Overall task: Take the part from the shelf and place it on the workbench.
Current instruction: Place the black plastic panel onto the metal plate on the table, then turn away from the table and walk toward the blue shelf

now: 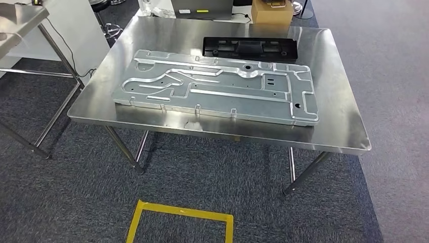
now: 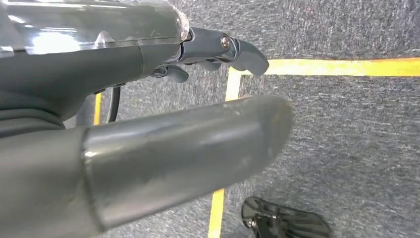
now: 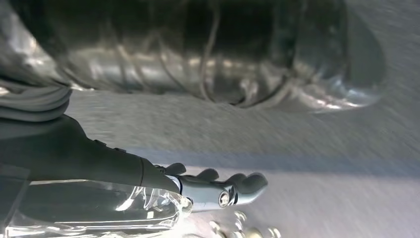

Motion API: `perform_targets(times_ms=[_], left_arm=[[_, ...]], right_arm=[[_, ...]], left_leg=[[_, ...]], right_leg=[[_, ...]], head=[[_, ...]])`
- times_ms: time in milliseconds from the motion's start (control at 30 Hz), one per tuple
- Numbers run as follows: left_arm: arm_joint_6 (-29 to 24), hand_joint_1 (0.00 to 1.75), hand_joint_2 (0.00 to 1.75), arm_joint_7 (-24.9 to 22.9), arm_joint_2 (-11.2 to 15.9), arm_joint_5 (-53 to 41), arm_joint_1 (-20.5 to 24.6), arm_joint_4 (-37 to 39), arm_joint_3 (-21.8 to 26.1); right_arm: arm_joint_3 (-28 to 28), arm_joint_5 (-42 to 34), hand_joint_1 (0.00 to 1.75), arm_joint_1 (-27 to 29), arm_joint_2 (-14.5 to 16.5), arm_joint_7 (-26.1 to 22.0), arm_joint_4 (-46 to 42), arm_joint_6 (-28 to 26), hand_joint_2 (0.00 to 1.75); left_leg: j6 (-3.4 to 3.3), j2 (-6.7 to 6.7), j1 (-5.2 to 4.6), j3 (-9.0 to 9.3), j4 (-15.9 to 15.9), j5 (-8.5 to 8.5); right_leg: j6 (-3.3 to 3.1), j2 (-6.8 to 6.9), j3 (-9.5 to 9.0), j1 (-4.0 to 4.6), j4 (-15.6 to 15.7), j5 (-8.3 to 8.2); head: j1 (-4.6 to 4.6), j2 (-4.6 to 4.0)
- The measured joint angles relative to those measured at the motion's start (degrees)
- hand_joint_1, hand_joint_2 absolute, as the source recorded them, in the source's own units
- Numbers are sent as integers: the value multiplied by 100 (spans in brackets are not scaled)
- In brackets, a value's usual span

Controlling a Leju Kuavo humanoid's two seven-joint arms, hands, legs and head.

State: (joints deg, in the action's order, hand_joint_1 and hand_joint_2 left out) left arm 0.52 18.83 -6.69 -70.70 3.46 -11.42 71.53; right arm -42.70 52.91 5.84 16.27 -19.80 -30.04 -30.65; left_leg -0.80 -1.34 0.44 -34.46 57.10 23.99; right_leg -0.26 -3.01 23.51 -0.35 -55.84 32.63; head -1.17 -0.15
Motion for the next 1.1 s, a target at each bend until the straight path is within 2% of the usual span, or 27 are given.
perform_targets(times_ms=[67,100,133,167,233,267,300,333,367,433,467,500,567,600,667,700,733,767,800,833,867,900,933,967,1000,1067,1100], left_arm=[[1,0,0,0,5,-29,-13,0,0],[2,0,0,-3,7,-44,-21,0,1],[3,0,0,-6,8,-52,-27,1,1],[4,0,0,-9,11,-61,-26,1,1],[17,0,0,-10,16,-80,-27,-1,1],[29,0,0,-9,21,-93,-31,-1,1],[42,0,0,-7,25,-109,-37,-1,1],[53,0,0,-4,27,-123,-43,-1,1],[60,0,0,-1,29,-135,-46,-1,1],[67,0,0,5,37,-147,-36,-1,0],[68,0,0,9,42,-148,-30,-1,-1],[68,0,0,10,46,-148,-27,-1,-1],[69,0,0,13,53,-156,-33,-1,-2],[71,0,0,12,54,-162,-35,-1,-2],[76,0,0,10,55,-174,-29,-1,-1],[78,0,0,8,55,-180,-23,-1,-1],[78,0,0,6,55,-189,-18,-1,-1],[78,0,0,4,55,-197,-16,-1,-1],[77,0,0,0,55,-204,-19,-1,-1],[75,0,0,-4,55,-208,-23,-1,0],[75,0,0,-8,55,-210,-25,-1,1],[74,0,0,-11,54,-211,-25,-1,1],[73,0,0,-12,53,-213,-18,-1,0],[71,0,0,-12,52,-216,-9,-1,-1],[69,0,0,-12,51,-220,-5,-1,-1],[66,0,0,-12,50,-226,-15,-1,-1],[66,0,0,-12,49,-229,-29,-1,-1]], right_arm=[[-129,54,0,-139,-57,276,449,156,0],[-197,57,0,-199,-80,417,636,257,0],[-259,57,0,-240,-100,535,792,341,0],[-311,58,0,-267,-114,637,920,407,0],[-396,77,0,-303,-147,866,1133,540,0],[-429,88,0,-327,-160,1012,1221,627,0],[-463,97,0,-355,-172,1169,1299,730,0],[-496,98,0,-384,-180,1306,1363,828,0],[-528,95,0,-409,-183,1414,1419,912,0],[-582,90,0,-450,-185,1535,1507,1003,0],[-601,88,0,-464,-187,1570,1548,1026,0],[-618,85,0,-481,-191,1612,1579,1057,0],[-655,78,0,-527,-198,1776,1632,1189,0],[-676,76,0,-549,-204,1890,1648,1281,0],[-710,79,0,-569,-211,2119,1683,1447,0],[-725,81,0,-569,-215,2219,1704,1520,0],[-738,83,0,-569,-216,2300,1725,1580,0],[-749,87,0,-570,-217,2359,1742,1630,0],[-759,90,0,-569,-218,2404,1758,1674,0],[-768,94,0,-569,-220,2428,1770,1703,0],[-775,101,0,-570,-220,2440,1779,1724,0],[-779,107,0,-569,-221,2439,1785,1746,0],[-782,113,0,-564,-225,2432,1790,1772,0],[-784,123,0,-562,-227,2418,1793,1801,0],[-786,131,0,-564,-230,2401,1795,1833,0],[-787,150,0,-586,-234,2365,1797,1889,0],[-787,158,0,-598,-236,2352,1797,1915,0]], left_leg=[[79,-64,10,-55,10,-73],[112,-61,17,-100,69,-15],[140,-39,21,-170,218,132],[160,1,31,-272,482,361],[209,65,34,-513,1230,810],[228,81,35,-581,1522,899],[238,97,35,-555,1628,876],[240,121,35,-411,1489,763],[231,170,34,-166,1149,615],[173,375,2,322,388,478],[126,460,-25,444,170,463],[77,506,-52,479,81,490],[-13,439,-56,451,38,463],[-50,391,-37,451,3,447],[-129,294,7,437,-51,386],[-153,246,9,416,-56,365],[-171,190,11,389,-53,350],[-176,128,11,368,-48,339],[-176,60,12,356,-40,331],[-172,-13,14,350,-29,326],[-164,-89,16,349,-14,326],[-153,-162,19,346,3,329],[-129,-228,12,335,30,335],[-96,-292,10,310,57,334],[-56,-344,10,278,75,327],[33,-451,22,219,79,289],[66,-435,30,198,93,295]], right_leg=[[-35,93,-2,-2,121,3],[-69,146,28,-11,129,-41],[-106,207,62,-21,141,-86],[-139,277,102,-21,140,-118],[-177,420,200,1,100,-156],[-182,487,251,10,67,-166],[-180,548,298,16,26,-171],[-174,604,337,19,-16,-168],[-164,656,363,20,-57,-159],[-130,756,394,34,-119,-133],[-110,802,396,47,-140,-125],[-90,844,399,59,-152,-124],[-40,913,391,75,-157,-123],[-5,861,400,72,-183,-90],[67,600,536,47,-498,151],[93,450,686,23,-820,340],[112,367,875,4,-1210,529],[126,338,1042,-12,-1548,645],[137,329,1138,-25,-1729,646],[145,323,1139,-39,-1704,530],[146,300,1035,-55,-1451,312],[139,228,877,-72,-1071,74],[126,119,731,-80,-719,-95],[110,26,625,-85,-451,-186],[95,-41,581,-81,-317,-202],[54,1,577,-70,-263,-189],[20,61,573,-72,-239,-211]], head=[[0,0],[3,0],[5,0],[8,0],[12,0],[12,0],[12,0],[12,0],[12,0],[11,0],[10,0],[9,0],[7,0],[7,0],[5,0],[4,0],[4,0],[5,0],[5,0],[5,0],[5,0],[5,0],[5,0],[6,0],[6,0],[8,0],[7,0]])
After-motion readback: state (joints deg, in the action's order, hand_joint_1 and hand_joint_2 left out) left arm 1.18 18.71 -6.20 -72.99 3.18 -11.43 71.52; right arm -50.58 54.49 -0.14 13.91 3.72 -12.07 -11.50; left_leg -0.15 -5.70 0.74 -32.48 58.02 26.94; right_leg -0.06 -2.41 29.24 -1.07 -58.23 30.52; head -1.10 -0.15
